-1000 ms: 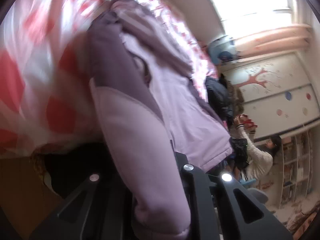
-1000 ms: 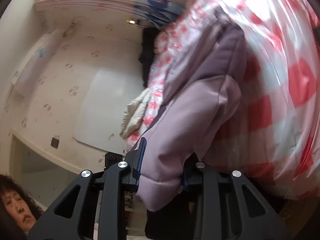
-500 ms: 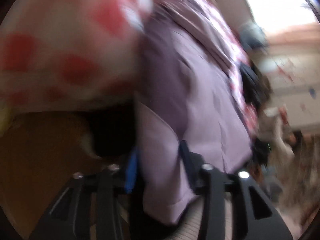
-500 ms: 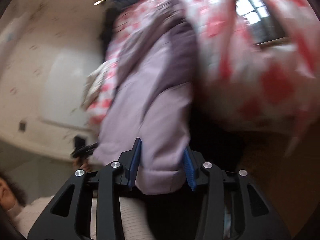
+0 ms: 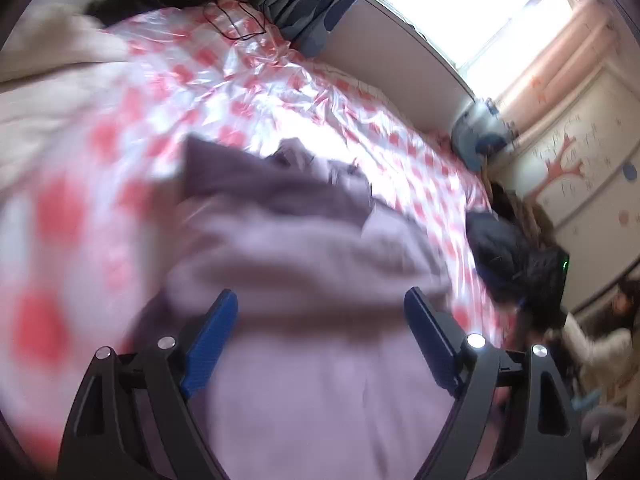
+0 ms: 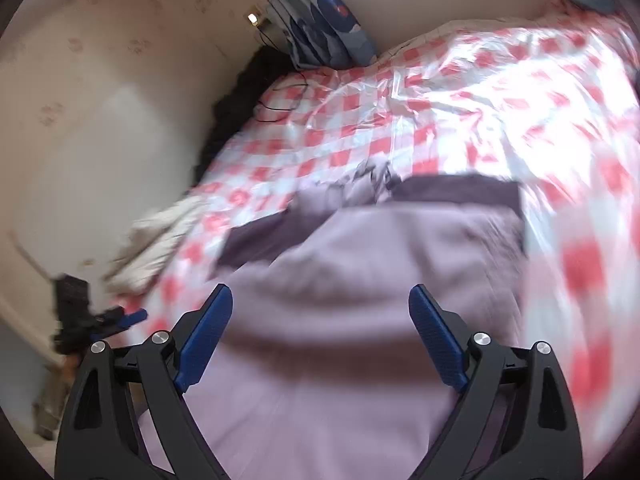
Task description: Fold large clothes
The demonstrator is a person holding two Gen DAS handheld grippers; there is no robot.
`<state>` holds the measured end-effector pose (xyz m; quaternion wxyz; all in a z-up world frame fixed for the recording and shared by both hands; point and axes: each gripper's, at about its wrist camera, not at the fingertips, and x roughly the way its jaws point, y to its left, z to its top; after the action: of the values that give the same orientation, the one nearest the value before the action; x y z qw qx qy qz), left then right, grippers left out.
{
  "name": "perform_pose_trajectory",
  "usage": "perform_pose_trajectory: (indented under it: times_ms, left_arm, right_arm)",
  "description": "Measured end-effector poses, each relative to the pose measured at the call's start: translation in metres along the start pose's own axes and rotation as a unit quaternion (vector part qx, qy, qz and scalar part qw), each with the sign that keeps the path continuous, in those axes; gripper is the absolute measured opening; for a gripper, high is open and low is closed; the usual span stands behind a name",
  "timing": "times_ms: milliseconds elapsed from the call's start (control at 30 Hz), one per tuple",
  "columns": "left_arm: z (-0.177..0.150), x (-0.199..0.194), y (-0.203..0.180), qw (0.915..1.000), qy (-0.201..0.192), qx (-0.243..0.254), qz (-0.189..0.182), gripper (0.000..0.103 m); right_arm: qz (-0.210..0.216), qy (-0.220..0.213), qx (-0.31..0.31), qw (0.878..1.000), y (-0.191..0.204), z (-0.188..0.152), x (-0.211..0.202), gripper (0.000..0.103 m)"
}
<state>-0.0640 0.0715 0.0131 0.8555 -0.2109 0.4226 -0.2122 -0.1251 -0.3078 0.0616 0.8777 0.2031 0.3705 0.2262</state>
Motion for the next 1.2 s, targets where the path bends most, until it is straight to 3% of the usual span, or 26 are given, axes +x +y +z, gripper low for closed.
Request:
perform_pose_trajectory:
  times_ms: [67,100,167,233,300,333,367,433,500,533,600,667,733,867,1033,1200]
  left_arm:
    - [0.019,0.053,0.0,0.9995,-0.017,-0.019,0.016,0.082]
    - [0.026,0.067,0.005,0.9992,-0.016,-0.022,0.027,0.082]
    - [0.027,0.123,0.023,0.9977,0.016,-0.014,0.064,0.082]
    - [0.022,0.152,0.028,0.9948,0.024,0.01,0.099,0.082]
    - [0.022,0.146,0.021,0.9937,0.021,0.03,0.106,0.082]
    - [0.024,0.136,0.017,0.9952,0.014,0.035,0.091,0.082]
    - [0.027,0.132,0.014,0.9964,0.005,0.038,0.075,0.085]
    - [0.03,0.123,0.018,0.9948,-0.013,0.047,0.09,0.089]
    - [0.03,0.135,0.024,0.9932,0.001,0.054,0.103,0.09]
    - [0.027,0.142,0.028,0.993,0.006,0.059,0.102,0.09]
    - [0.02,0.142,0.025,0.9902,-0.001,0.078,0.116,0.09]
    - [0.016,0.135,0.017,0.988,-0.001,0.086,0.129,0.09]
    - [0.01,0.118,0.005,0.9852,-0.012,0.1,0.139,0.09]
    - [-0.014,0.076,-0.023,0.9675,-0.039,0.169,0.184,0.09]
    - [-0.054,0.016,-0.056,0.9399,-0.062,0.246,0.229,0.09]
    - [-0.09,-0.029,-0.077,0.9192,-0.072,0.295,0.251,0.09]
  right_arm:
    - [-0.055,-0.003,-0.005,0.998,-0.016,0.012,0.046,0.086]
    - [-0.092,0.02,0.018,0.995,-0.038,0.012,0.078,0.086]
    - [-0.094,0.084,0.055,0.99,-0.079,-0.003,0.127,0.087]
    - [-0.106,0.074,0.021,0.991,-0.07,-0.004,0.128,0.087]
    - [-0.096,0.066,0.022,0.993,-0.057,0.006,0.115,0.087]
    - [-0.072,0.044,0.02,0.996,-0.051,0.013,0.103,0.087]
    - [-0.077,0.014,0.008,0.997,-0.044,0.022,0.092,0.087]
    - [-0.096,-0.004,0.0,0.995,-0.044,0.036,0.092,0.094]
    - [-0.137,0.049,0.016,0.989,-0.065,0.04,0.127,0.095]
    - [-0.138,0.087,0.021,0.986,-0.077,0.035,0.149,0.095]
    - [-0.157,0.104,-0.009,0.982,-0.079,0.027,0.166,0.096]
    - [-0.156,0.109,-0.001,0.982,-0.069,0.032,0.156,0.096]
    - [-0.098,0.088,0.019,0.991,-0.057,0.03,0.124,0.096]
    - [-0.037,0.083,-0.006,0.996,-0.019,-0.006,0.052,0.096]
    - [-0.027,0.111,0.003,0.993,-0.002,-0.079,-0.007,0.096]
    - [-0.06,0.161,0.021,0.985,-0.009,-0.149,-0.038,0.096]
